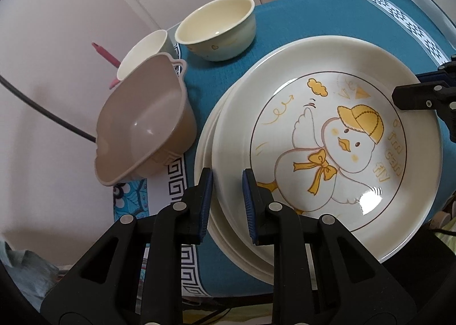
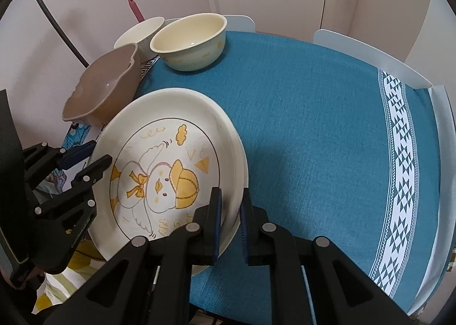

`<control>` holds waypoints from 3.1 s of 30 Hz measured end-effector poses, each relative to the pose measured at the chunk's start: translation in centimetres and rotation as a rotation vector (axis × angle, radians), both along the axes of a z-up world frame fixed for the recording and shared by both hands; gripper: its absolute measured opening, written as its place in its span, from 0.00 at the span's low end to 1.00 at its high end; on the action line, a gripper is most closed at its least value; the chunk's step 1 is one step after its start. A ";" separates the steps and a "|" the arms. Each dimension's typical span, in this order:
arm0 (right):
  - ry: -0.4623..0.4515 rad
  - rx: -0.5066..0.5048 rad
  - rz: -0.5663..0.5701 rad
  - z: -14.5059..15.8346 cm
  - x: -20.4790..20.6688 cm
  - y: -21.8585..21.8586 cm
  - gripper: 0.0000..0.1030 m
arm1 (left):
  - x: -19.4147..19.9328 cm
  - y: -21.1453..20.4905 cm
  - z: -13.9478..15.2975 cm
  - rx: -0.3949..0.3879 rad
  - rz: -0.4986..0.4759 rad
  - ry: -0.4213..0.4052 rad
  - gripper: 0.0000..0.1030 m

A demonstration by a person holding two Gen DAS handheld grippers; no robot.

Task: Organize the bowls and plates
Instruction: 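Carry the duck plate with both grippers and lower it onto the white plate, then open both grippers and withdraw from the plate stack, then grasp the rim of the beige square bowl with both grippers, then lift the beige square bowl with both grippers and carry it onto the open cloth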

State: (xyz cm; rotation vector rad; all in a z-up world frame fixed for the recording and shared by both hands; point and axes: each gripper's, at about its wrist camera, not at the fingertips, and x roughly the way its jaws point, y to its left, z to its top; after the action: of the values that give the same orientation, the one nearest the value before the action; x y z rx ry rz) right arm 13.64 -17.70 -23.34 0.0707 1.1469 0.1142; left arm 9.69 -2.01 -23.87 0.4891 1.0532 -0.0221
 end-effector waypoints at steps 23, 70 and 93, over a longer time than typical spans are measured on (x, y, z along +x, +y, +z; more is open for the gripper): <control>-0.039 -0.016 -0.017 1.8 -0.2 -0.1 0.11 | 0.4 1.0 4.2 -0.149 0.025 -0.014 0.18; 0.079 0.124 0.114 -1.0 14.9 13.9 0.38 | 10.4 22.2 -0.2 -0.669 0.326 0.124 0.23; -0.112 0.110 0.121 5.4 9.7 10.8 0.13 | 6.9 17.0 9.2 -0.516 0.255 -0.116 0.13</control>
State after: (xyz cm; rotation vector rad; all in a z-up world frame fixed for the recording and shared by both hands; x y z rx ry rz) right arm 23.35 -6.87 -17.91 0.0911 1.0319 0.2853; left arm 16.57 14.97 -14.66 -0.1113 0.9453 -0.0376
